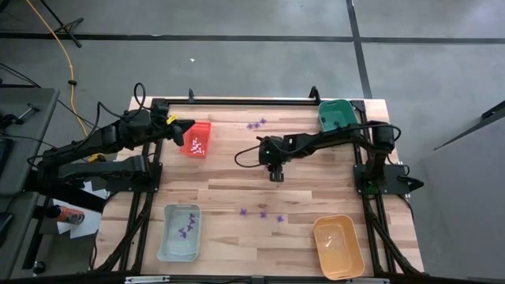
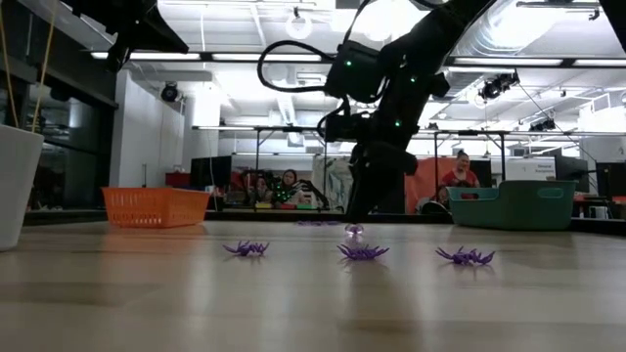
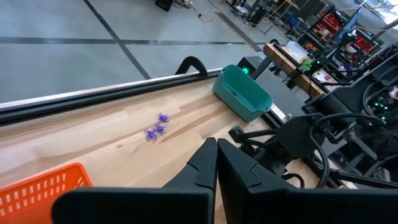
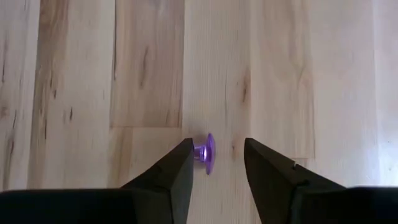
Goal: Sort Halloween decoration
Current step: Put the violet hat toy into the gray bin
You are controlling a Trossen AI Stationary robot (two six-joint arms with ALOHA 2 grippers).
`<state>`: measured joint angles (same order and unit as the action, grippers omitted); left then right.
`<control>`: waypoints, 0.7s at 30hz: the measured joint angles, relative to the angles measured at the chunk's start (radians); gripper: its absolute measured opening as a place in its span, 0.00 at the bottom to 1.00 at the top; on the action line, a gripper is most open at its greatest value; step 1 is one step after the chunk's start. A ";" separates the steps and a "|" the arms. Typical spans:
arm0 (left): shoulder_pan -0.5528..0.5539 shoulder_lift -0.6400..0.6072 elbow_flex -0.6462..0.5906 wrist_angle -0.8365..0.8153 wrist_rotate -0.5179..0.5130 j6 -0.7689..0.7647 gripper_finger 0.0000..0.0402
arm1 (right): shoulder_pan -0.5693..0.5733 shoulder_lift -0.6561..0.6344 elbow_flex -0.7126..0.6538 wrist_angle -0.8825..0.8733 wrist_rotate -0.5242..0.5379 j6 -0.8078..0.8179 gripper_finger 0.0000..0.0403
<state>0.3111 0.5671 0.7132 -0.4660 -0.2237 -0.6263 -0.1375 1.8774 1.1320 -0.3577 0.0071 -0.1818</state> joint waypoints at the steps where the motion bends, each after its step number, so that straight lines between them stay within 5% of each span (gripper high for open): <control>1: 0.000 0.000 0.000 0.000 0.000 -0.001 0.00 | 0.000 0.001 0.000 0.000 0.000 0.000 0.34; 14: 0.000 0.000 0.000 -0.001 0.000 -0.001 0.00 | 0.000 0.029 0.000 0.000 -0.023 0.050 0.33; 21: 0.000 0.000 0.000 -0.001 0.000 -0.001 0.00 | 0.000 0.029 0.000 -0.003 -0.020 0.053 0.14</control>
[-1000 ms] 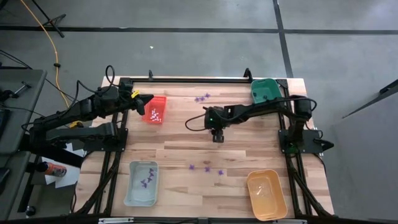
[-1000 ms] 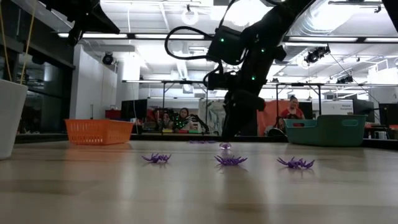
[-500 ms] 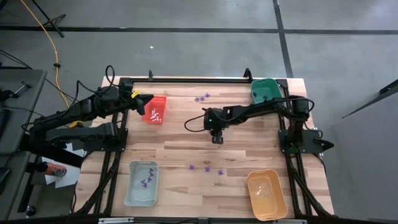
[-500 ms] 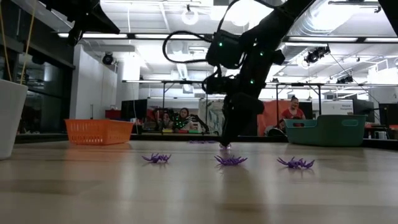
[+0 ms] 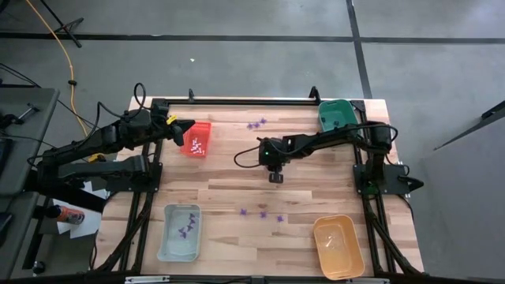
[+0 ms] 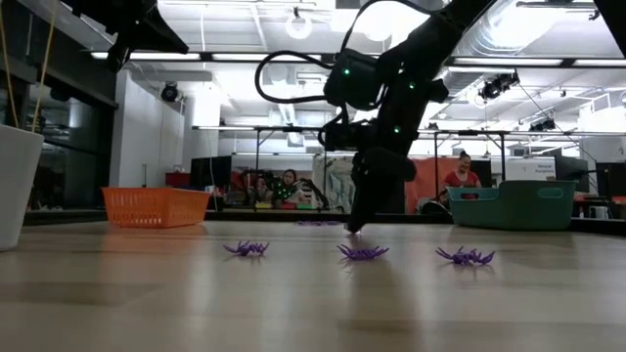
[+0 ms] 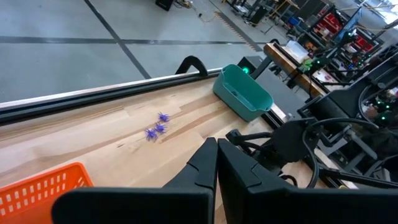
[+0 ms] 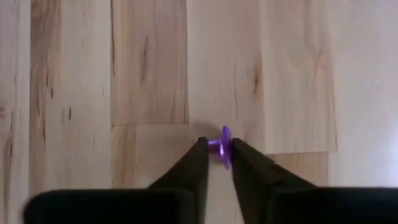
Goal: Sort Halloween decoration
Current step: Put the violet hat toy into the gray bin
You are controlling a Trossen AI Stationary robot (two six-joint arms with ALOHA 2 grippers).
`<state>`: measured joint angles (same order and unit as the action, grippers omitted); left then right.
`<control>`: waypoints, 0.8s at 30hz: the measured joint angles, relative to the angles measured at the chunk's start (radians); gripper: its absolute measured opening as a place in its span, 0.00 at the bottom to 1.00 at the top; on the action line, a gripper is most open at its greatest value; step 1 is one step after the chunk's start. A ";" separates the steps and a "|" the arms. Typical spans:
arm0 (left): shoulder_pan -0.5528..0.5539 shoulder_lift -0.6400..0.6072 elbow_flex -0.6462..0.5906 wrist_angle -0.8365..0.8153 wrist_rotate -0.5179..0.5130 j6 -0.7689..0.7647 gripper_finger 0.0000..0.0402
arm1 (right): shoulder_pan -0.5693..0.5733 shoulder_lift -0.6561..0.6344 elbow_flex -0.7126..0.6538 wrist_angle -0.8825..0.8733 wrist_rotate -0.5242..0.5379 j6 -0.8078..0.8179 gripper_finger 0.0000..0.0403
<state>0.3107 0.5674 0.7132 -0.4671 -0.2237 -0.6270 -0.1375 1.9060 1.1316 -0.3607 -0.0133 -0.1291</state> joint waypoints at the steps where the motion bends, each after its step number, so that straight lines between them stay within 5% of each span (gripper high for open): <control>1: 0.000 0.000 0.000 0.000 0.000 0.000 0.00 | 0.000 0.000 0.000 0.000 0.005 0.003 0.10; 4: 0.000 0.000 0.000 0.000 0.000 0.001 0.00 | 0.000 -0.003 0.000 -0.002 0.018 0.056 0.02; 13: 0.000 0.016 0.000 0.002 0.000 0.013 0.00 | 0.015 -0.118 -0.014 -0.145 0.041 0.155 0.00; 24: 0.000 0.172 0.001 0.141 0.023 0.087 0.00 | 0.056 -0.532 -0.392 -0.032 0.050 0.430 0.00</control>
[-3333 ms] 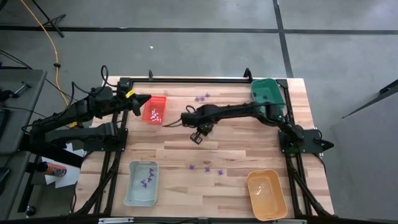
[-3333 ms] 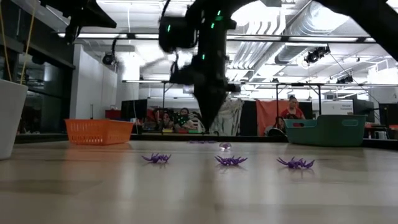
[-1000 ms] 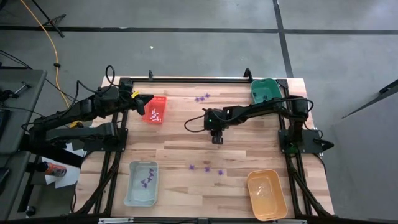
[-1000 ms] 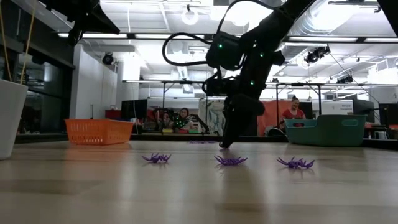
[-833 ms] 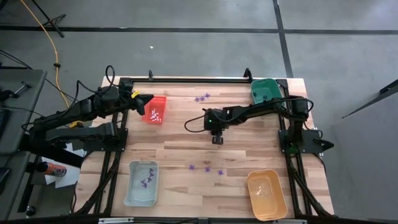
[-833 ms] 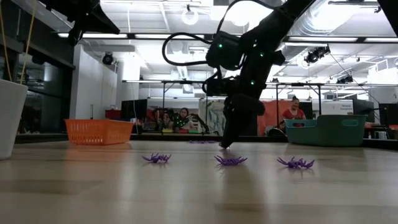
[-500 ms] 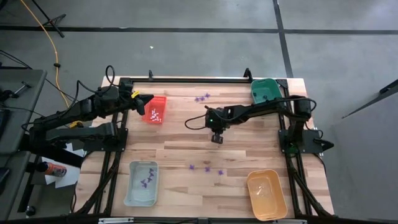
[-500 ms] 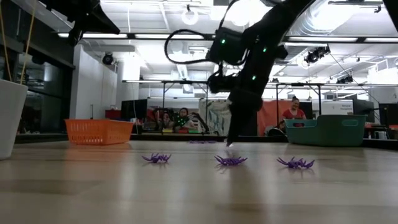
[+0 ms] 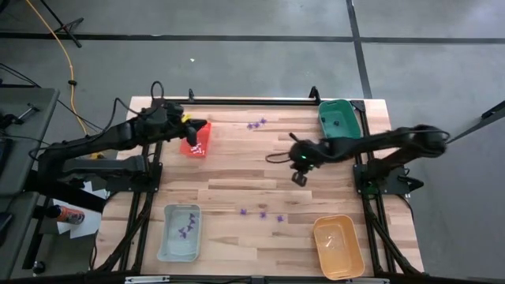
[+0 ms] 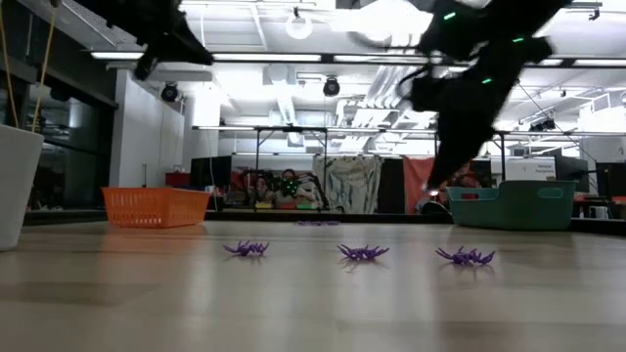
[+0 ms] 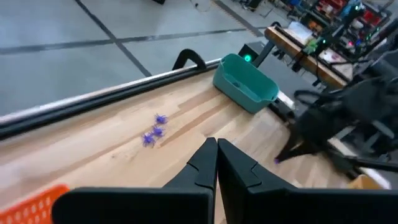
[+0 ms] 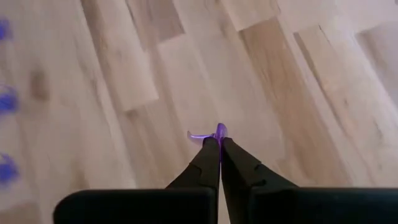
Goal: Sort Halloween decoration
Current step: Put the violet hat toy into the gray bin
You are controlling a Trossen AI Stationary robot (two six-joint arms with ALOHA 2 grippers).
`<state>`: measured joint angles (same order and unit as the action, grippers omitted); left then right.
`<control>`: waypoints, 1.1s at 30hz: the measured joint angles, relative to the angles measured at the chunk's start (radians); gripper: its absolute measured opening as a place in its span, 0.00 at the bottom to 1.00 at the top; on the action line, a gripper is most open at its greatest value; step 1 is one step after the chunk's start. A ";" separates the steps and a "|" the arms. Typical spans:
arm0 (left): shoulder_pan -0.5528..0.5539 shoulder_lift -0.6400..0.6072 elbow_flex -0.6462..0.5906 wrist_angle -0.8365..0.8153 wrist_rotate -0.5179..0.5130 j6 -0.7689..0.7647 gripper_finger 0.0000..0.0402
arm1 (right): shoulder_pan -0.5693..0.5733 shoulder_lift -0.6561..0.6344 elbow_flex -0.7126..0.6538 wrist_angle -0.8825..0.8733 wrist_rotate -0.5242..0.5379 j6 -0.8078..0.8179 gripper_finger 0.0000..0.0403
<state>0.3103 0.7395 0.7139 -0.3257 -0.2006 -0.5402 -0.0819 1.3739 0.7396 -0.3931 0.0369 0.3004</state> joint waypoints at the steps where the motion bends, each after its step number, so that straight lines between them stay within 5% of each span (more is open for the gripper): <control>1: 0.000 0.022 0.000 0.024 0.002 0.020 0.00 | 0.010 -0.043 -0.035 0.020 0.014 0.036 0.00; 7: -0.032 0.185 0.000 0.328 0.166 0.205 0.00 | 0.054 -0.243 -0.160 0.236 0.064 0.217 0.00; 12: -0.090 0.365 0.000 0.720 0.376 0.254 0.00 | 0.061 -0.277 -0.151 0.466 0.068 0.170 0.00; 16: -0.148 0.508 0.000 0.922 0.434 0.206 0.00 | 0.060 -0.272 -0.112 0.644 0.057 0.075 0.00; 33: -0.231 0.541 0.000 0.967 0.359 0.230 0.00 | 0.077 -0.267 0.033 0.668 -0.027 -0.029 0.00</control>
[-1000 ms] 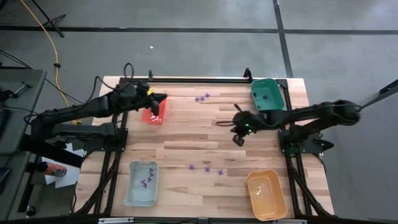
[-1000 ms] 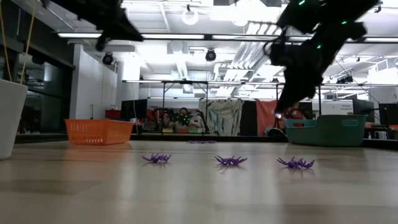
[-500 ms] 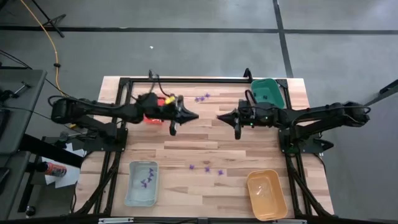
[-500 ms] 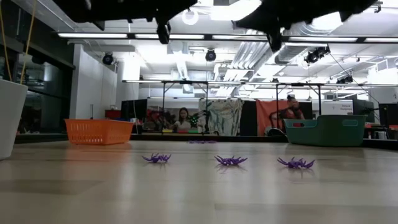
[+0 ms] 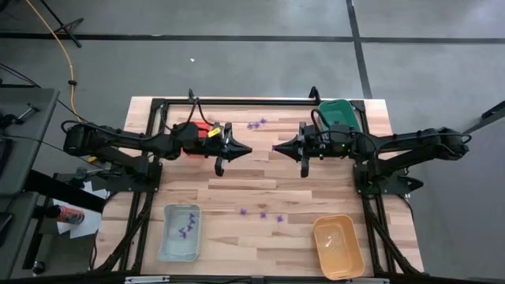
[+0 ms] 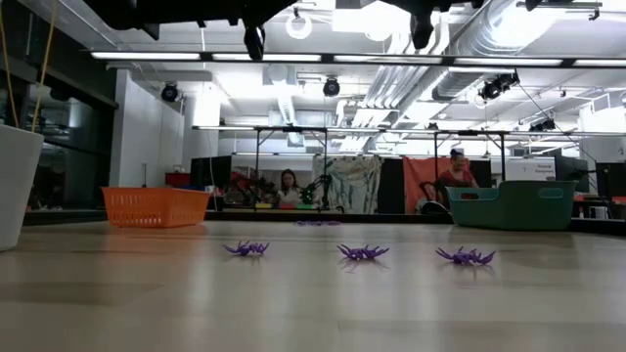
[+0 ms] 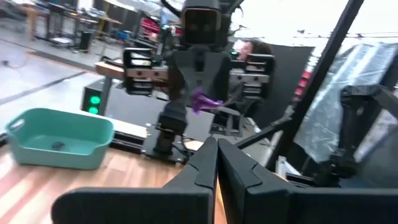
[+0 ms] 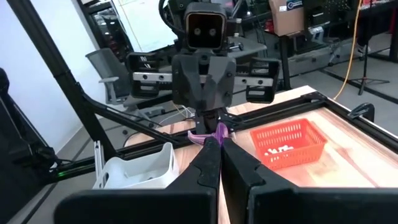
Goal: Sort Halloween decoration
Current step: Put the violet hat toy into the gray bin
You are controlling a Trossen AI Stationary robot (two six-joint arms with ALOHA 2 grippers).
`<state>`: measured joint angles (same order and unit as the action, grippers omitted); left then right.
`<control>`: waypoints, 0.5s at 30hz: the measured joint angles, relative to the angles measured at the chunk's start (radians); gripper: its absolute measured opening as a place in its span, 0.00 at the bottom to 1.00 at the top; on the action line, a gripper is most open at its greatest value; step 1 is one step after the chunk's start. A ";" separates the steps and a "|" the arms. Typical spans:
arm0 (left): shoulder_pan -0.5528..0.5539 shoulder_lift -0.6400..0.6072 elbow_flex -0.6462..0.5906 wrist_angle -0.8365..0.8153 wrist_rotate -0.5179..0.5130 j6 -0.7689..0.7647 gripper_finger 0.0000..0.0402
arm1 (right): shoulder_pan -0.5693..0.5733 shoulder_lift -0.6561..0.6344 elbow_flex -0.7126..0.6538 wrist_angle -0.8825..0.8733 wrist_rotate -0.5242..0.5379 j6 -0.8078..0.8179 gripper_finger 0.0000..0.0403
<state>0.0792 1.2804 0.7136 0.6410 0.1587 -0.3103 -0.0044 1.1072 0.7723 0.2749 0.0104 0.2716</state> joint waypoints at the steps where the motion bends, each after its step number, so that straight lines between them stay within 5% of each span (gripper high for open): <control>1: 0.000 0.000 0.000 -0.004 -0.017 0.001 0.00 | 0.000 0.000 0.000 0.000 -0.003 0.006 0.00; 15: -0.001 -0.014 0.000 -0.023 -0.061 0.010 0.00 | 0.001 0.001 -0.001 0.000 -0.009 0.015 0.00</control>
<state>0.0781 1.2669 0.7131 0.6185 0.0978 -0.2999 -0.0031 1.1078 0.7715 0.2745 0.0014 0.2868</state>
